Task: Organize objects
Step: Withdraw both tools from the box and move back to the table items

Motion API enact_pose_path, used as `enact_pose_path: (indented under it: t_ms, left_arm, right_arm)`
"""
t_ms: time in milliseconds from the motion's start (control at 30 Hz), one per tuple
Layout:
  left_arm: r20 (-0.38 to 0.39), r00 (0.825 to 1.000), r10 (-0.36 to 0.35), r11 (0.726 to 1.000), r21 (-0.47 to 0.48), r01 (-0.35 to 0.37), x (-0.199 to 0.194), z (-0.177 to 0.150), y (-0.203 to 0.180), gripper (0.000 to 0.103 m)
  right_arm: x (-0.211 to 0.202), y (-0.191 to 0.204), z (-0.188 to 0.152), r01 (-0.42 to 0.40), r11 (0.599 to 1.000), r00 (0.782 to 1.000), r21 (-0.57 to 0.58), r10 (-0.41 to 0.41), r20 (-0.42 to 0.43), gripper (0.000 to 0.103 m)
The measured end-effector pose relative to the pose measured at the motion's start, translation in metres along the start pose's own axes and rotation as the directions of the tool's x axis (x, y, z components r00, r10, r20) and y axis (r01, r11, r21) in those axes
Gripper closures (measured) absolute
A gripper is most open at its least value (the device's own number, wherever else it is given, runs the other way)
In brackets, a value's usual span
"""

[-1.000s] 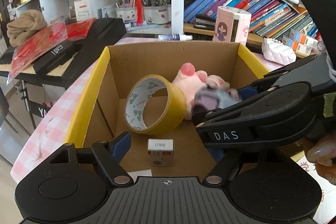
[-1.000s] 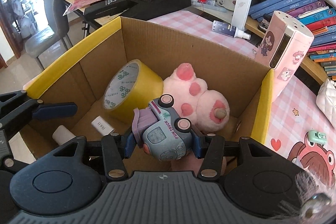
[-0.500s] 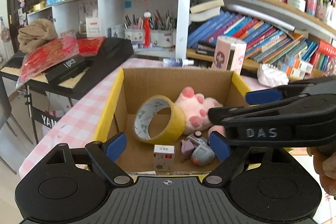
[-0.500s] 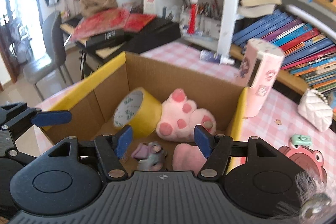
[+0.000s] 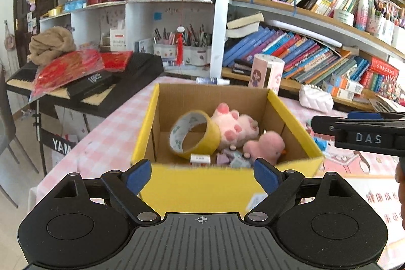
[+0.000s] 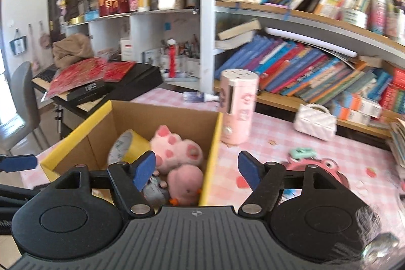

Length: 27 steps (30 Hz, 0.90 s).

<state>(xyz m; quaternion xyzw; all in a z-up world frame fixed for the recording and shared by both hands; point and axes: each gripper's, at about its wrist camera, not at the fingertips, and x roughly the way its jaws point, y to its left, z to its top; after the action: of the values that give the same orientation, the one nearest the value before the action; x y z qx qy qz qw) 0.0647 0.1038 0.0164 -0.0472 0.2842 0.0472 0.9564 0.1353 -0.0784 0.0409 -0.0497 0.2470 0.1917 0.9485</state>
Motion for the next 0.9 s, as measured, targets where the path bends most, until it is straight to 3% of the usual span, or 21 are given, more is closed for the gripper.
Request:
enact_pose_path:
  t_ms: [467, 900]
  left_arm:
    - [-0.054, 0.998, -0.011, 1.000, 0.019, 0.012, -0.042, -0.044, 0.000, 0.013]
    - [-0.093, 0.995, -0.031, 0.999, 0.040, 0.035, -0.065, -0.070, -0.004, 0.013]
  right_arm:
    - [-0.052, 0.022, -0.071, 0.102, 0.995, 0.990, -0.005, -0.102, -0.102, 0.032]
    - [-0.081, 0.032, -0.100, 0.124, 0.992, 0.984, 0.012, -0.121, -0.130, 0.028]
